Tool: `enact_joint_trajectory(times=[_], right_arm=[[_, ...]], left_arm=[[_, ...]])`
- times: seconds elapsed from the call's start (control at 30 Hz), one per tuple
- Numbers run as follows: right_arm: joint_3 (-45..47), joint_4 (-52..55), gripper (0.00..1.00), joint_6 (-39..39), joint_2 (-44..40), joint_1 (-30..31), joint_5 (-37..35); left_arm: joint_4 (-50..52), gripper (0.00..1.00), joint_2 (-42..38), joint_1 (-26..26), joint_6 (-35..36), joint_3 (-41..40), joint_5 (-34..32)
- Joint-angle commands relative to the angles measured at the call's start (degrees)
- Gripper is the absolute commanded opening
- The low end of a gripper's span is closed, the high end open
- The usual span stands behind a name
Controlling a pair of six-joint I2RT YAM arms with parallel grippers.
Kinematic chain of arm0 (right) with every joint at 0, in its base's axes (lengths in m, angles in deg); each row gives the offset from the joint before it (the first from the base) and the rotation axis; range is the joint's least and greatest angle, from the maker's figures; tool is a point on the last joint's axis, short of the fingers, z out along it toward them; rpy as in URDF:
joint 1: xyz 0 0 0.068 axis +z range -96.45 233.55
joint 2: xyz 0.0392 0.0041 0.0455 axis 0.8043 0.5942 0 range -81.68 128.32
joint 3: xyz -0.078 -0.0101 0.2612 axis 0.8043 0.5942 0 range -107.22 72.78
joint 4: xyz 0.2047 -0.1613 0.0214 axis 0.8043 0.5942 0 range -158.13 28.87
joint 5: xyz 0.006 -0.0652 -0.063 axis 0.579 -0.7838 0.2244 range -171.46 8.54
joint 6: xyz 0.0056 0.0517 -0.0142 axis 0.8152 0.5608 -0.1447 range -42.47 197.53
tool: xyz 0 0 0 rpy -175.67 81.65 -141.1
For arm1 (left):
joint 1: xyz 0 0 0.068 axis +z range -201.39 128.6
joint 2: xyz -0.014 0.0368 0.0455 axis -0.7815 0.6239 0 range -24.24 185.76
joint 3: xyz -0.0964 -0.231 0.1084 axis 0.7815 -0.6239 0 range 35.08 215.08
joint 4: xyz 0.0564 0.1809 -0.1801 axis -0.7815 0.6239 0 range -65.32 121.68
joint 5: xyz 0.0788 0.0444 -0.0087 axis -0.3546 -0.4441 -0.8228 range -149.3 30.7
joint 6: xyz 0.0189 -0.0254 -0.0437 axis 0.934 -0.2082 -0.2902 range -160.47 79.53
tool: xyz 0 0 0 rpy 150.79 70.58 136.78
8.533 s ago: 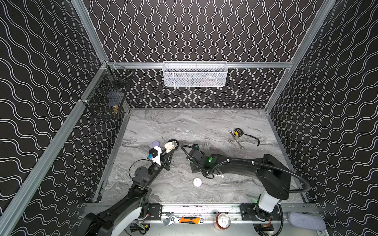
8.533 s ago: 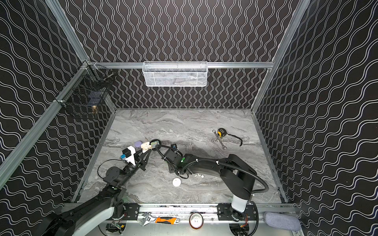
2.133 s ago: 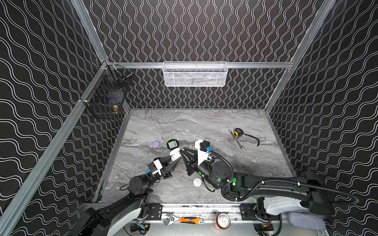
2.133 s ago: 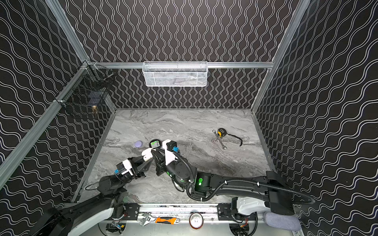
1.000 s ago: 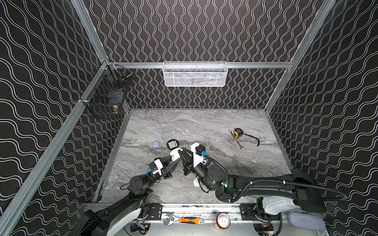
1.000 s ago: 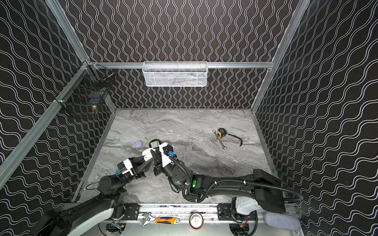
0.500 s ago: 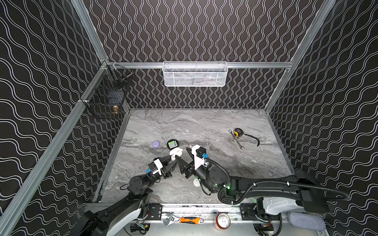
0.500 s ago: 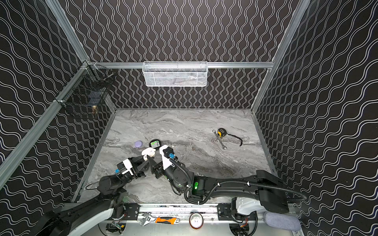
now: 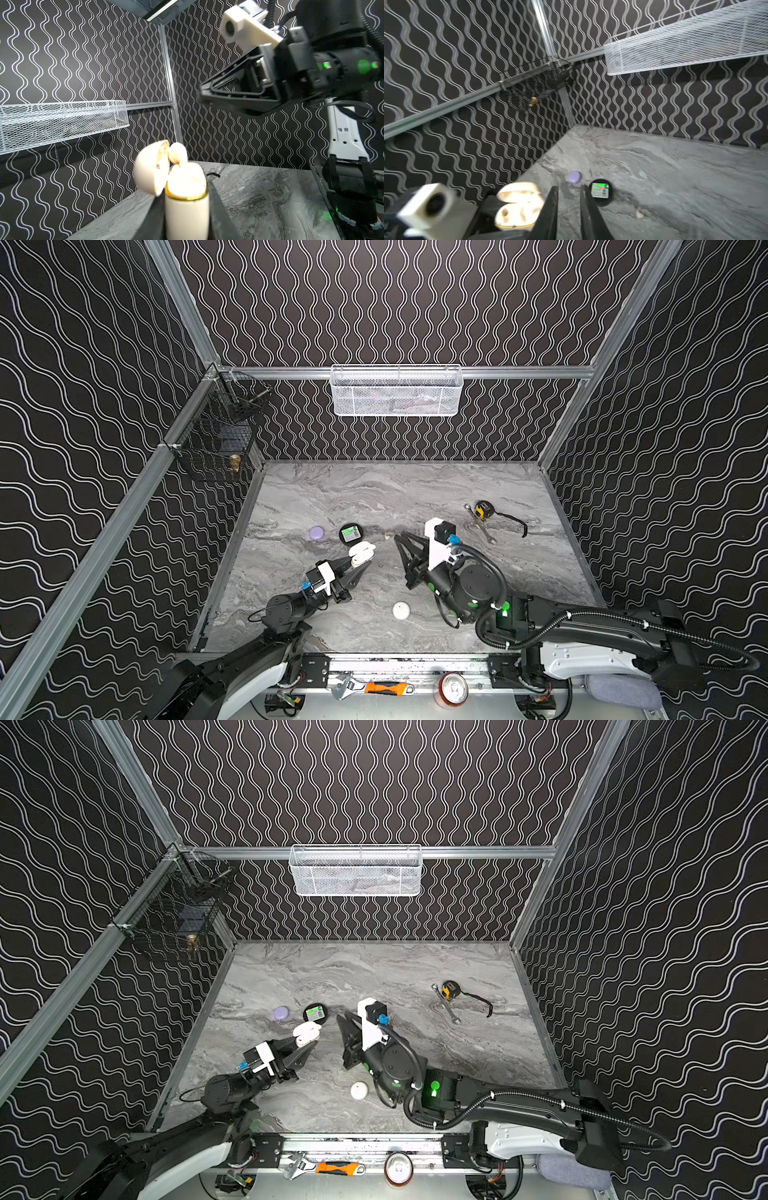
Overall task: Insert wireless bluetooth earbuds into charging case
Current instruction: Insert the wireless bluetooth earbud into the charging case.
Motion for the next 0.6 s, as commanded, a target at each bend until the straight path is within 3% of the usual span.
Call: enact_joint_trajectory(times=[0.0,0.2,0.57], right_arm=[[-1.69,9.07,0.21,4.49,1.55,-3.44,4.58],[-5.08,11.37,0.2,4.54,5.8,-6.03,11.42],[-5.92,10.12,0.18,4.76,7.63,-5.45,16.58]], left_arm=[[-4.29,0.0,1.15,-0.04,-0.63,-0.77,4.35],[-4.33,0.0,1.3,-0.15,-0.3,-0.51,5.07],[-4.44,0.0,1.86,-0.24,0.07,-0.92,3.45]])
